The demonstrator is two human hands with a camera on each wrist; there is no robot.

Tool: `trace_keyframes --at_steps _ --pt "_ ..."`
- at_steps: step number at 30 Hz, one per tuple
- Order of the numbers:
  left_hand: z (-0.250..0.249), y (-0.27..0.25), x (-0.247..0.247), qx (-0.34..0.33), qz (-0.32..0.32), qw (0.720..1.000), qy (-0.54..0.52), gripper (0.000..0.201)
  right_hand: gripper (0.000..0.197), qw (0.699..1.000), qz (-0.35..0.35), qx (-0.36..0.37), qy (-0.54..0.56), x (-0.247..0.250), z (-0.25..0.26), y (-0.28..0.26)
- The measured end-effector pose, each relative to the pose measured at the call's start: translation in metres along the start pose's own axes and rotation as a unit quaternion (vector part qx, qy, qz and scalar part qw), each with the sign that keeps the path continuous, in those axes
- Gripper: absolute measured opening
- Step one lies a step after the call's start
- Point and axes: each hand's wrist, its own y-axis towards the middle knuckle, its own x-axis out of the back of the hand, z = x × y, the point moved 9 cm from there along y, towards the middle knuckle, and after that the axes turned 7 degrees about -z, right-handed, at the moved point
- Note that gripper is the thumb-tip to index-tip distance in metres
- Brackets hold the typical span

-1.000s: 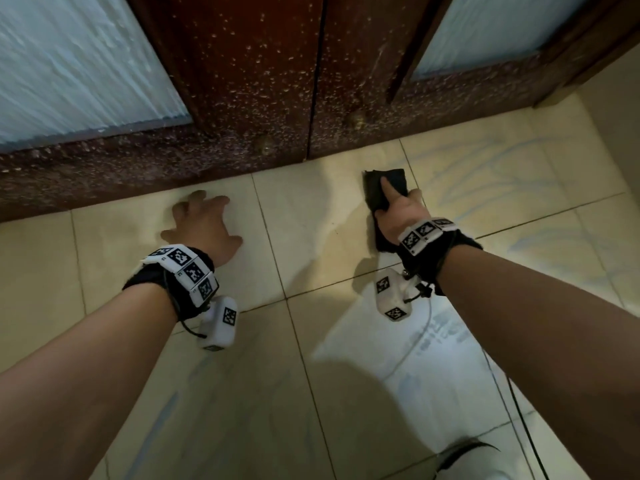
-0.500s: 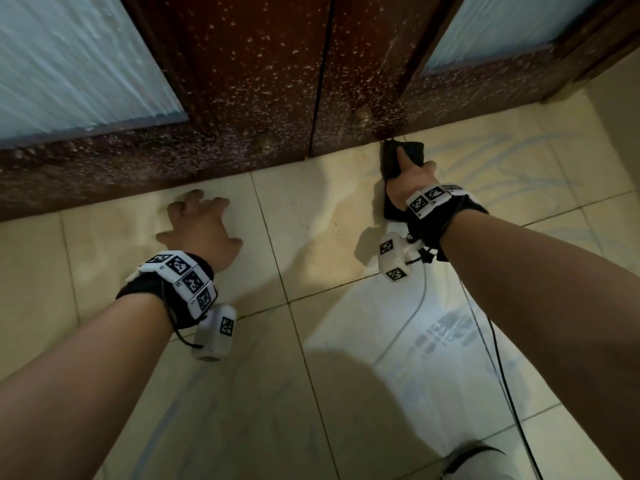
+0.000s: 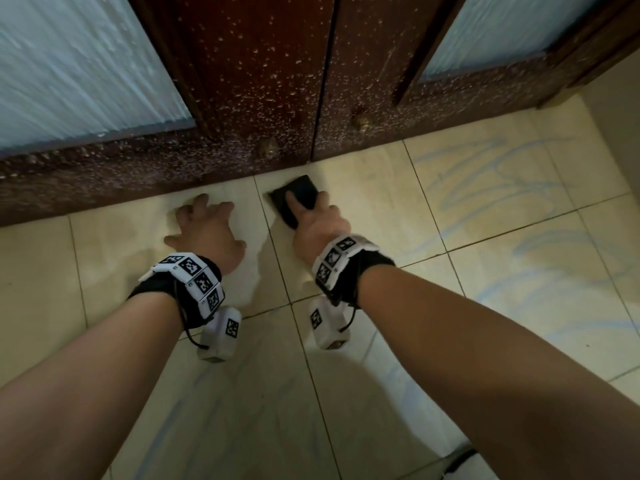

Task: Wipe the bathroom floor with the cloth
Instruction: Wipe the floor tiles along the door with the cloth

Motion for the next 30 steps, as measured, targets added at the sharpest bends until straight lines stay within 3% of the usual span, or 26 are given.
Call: trace_keyframes --at_steps 6,14,18,22,30 --pt "0.001 0.000 0.001 -0.003 -0.006 1.000 0.003 0.075 0.077 0.998 0.007 0.055 0.005 0.008 -0.006 0.006" --pt "0.004 -0.003 -0.001 -0.001 -0.012 1.000 0.017 0.076 0.065 0.993 -0.043 -0.091 0.068 0.050 -0.134 0.039" --pt "0.002 -0.001 -0.001 -0.007 0.008 1.000 0.024 0.076 0.066 0.987 -0.045 -0.147 0.054 0.057 -0.166 0.042" --pt "0.002 0.002 -0.001 -0.012 0.017 1.000 0.022 0.076 0.073 0.986 -0.062 -0.154 0.029 0.048 -0.146 0.022" --pt "0.000 0.002 -0.002 -0.013 0.013 1.000 0.017 0.075 0.085 0.997 0.002 -0.042 0.066 -0.004 -0.070 -0.026"
